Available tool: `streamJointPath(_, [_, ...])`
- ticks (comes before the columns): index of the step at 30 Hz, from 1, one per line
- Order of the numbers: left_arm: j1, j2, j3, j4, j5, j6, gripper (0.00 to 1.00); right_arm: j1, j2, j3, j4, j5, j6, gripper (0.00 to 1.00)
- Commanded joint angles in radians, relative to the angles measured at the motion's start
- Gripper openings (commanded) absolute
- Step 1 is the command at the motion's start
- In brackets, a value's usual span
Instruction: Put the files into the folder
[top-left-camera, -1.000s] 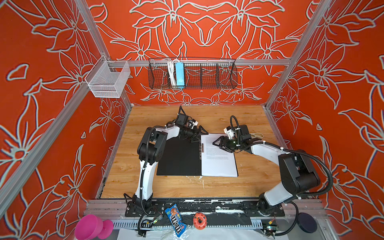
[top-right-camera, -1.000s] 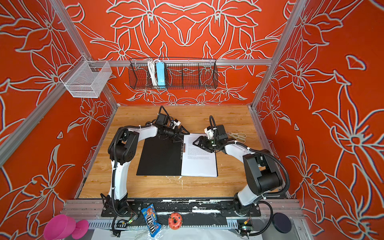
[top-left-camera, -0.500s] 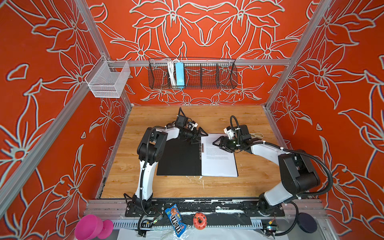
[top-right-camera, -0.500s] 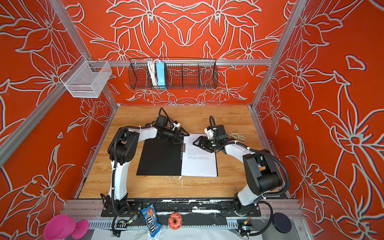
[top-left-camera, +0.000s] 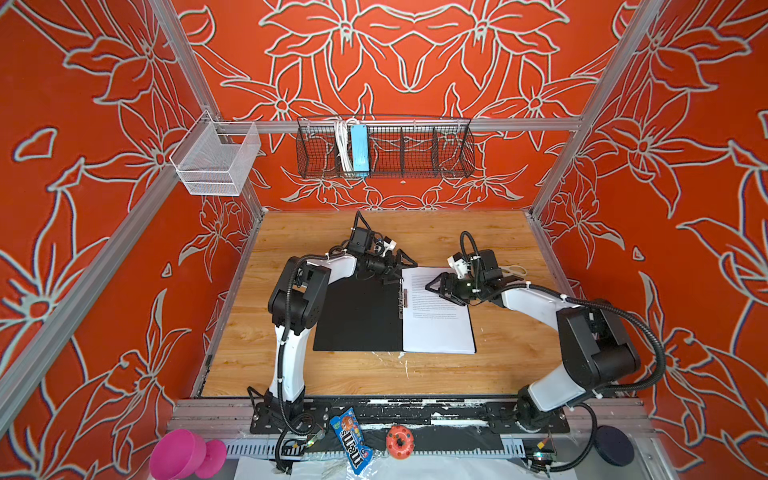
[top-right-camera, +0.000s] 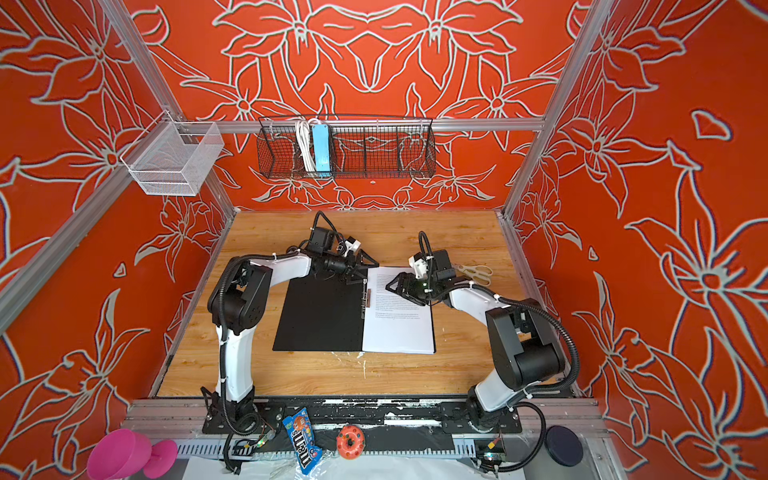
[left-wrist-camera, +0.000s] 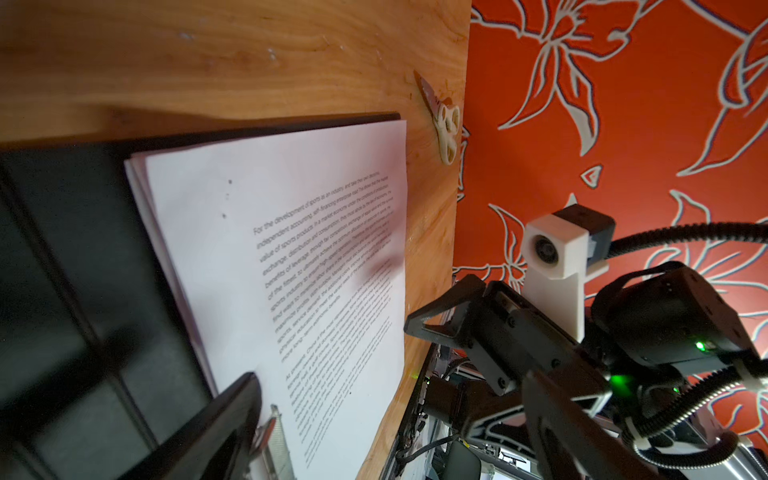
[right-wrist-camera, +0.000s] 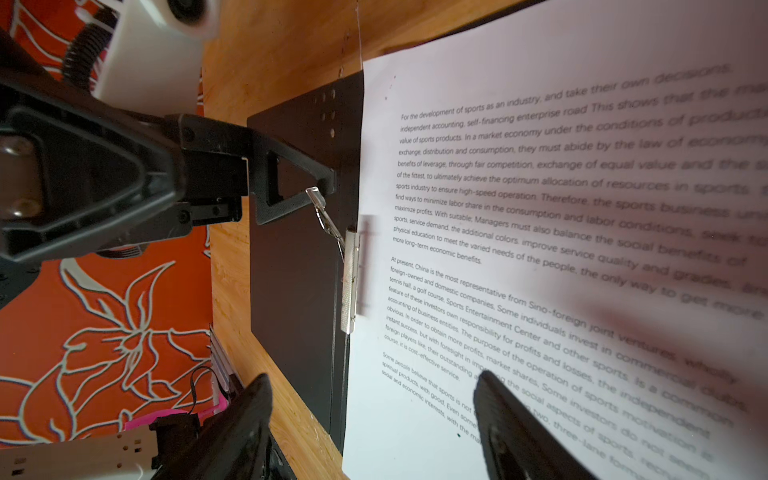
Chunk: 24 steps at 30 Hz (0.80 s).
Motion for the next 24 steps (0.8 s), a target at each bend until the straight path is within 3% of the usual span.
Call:
streamJointPath(1, [-0.015,-0.058,-0.017,0.027,0.022,-0.016,0.98,0.006,-0.016,0.02,-0.011,0.005,-0.016,0.79])
streamJointPath(9, [-0.065,-0.147,-0.101,0.057,0.014,-0.032,0.98,0.006,-0.036,0.019,-0.035,0.039,-0.02,0.83])
streamJointPath(14, [-0.092,-0.222,-0.198,0.111,0.002,-0.064,0.98,0.006,-0.043,0.022,-0.064,0.079,-0.024,0.9])
streamJointPath(19, [-0.094,-0.325,-0.202,0.088,-0.011,-0.061,0.98,0.006,-0.082,0.002,-0.074,0.143,-0.024,0.98])
streamJointPath(22, [-0.094,-0.435,-0.19,-0.036,-0.126,0.015,0.98,0.006,-0.108,-0.001,-0.098,0.195,-0.014,0.98])
streamJointPath(24, [-0.092,-0.533,-0.211,-0.146,-0.288,0.078,0.98,0.006,-0.12,-0.009,-0.101,0.208,0.011,0.98])
